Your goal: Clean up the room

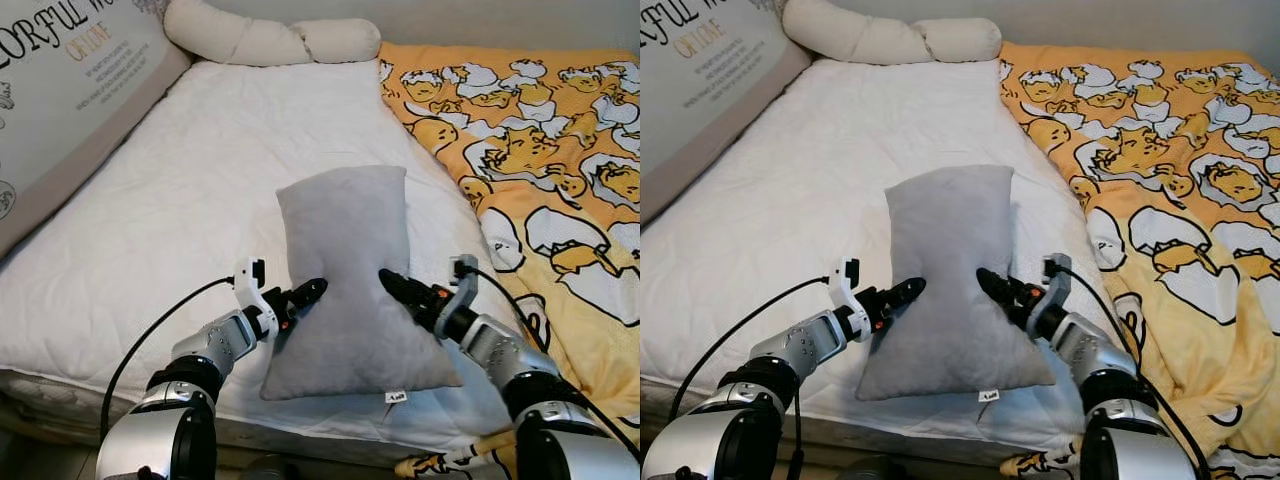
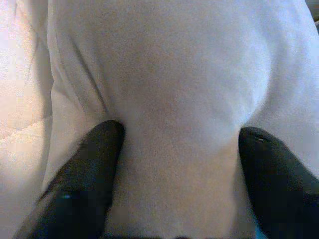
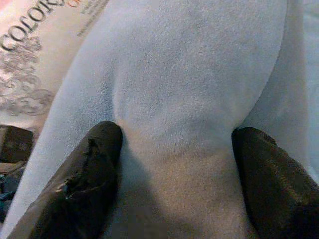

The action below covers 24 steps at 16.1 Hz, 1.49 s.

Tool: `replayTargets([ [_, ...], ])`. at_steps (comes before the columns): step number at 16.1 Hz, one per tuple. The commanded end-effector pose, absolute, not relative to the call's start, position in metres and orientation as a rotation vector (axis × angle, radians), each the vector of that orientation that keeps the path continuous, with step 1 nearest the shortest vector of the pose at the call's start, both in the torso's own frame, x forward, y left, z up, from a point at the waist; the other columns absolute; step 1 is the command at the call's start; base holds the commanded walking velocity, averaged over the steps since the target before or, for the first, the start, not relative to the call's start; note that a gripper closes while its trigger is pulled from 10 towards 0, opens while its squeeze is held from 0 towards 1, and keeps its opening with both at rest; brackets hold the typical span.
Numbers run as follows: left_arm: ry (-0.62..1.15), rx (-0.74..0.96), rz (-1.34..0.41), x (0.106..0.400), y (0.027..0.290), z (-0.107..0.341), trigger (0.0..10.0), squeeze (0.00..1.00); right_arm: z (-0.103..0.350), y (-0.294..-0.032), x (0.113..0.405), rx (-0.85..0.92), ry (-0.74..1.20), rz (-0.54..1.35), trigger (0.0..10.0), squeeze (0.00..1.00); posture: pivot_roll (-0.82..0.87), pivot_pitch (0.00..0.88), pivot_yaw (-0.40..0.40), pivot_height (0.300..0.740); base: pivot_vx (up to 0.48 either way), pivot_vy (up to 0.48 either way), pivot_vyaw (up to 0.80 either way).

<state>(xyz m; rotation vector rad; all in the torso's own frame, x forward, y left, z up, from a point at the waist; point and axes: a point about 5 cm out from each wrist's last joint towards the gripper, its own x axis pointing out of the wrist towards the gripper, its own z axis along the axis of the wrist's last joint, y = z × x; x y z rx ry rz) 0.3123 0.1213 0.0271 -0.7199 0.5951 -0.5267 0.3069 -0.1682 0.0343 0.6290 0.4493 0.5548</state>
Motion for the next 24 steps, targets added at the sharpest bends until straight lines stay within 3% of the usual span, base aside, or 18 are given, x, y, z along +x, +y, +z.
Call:
replayTargets([
  [1,0.631,-0.698,-0.523,0.31,0.118,0.023,0.0,0.0,0.03,-0.157,0.307,0.591,0.491,0.573,0.0,0.0,0.05,0.0,0.088,0.74,0.0,0.0,0.0],
  [12,0.567,-0.553,-0.558,0.322,0.114,0.035,0.0,0.0,0.035,-0.133,0.315,0.444,0.546,0.626,0.0,0.0,0.04,0.0,0.083,0.74,0.0,0.0,0.0],
  [16,0.517,-0.502,-0.604,0.329,0.106,0.047,0.0,0.0,0.048,-0.136,0.323,0.472,0.421,0.551,0.0,0.0,0.02,0.0,0.111,0.74,0.0,0.0,0.0],
  [19,0.445,-0.424,-0.648,0.336,0.099,0.061,0.0,0.0,0.058,-0.14,0.325,0.46,0.346,0.522,0.0,0.0,0.05,0.0,0.088,0.74,0.0,0.0,0.0],
  [24,0.328,-0.385,-0.649,0.345,0.102,0.083,0.0,0.0,0.07,-0.13,0.326,0.457,0.26,0.525,0.0,0.0,0.05,0.0,0.096,0.74,0.0,0.0,0.0],
])
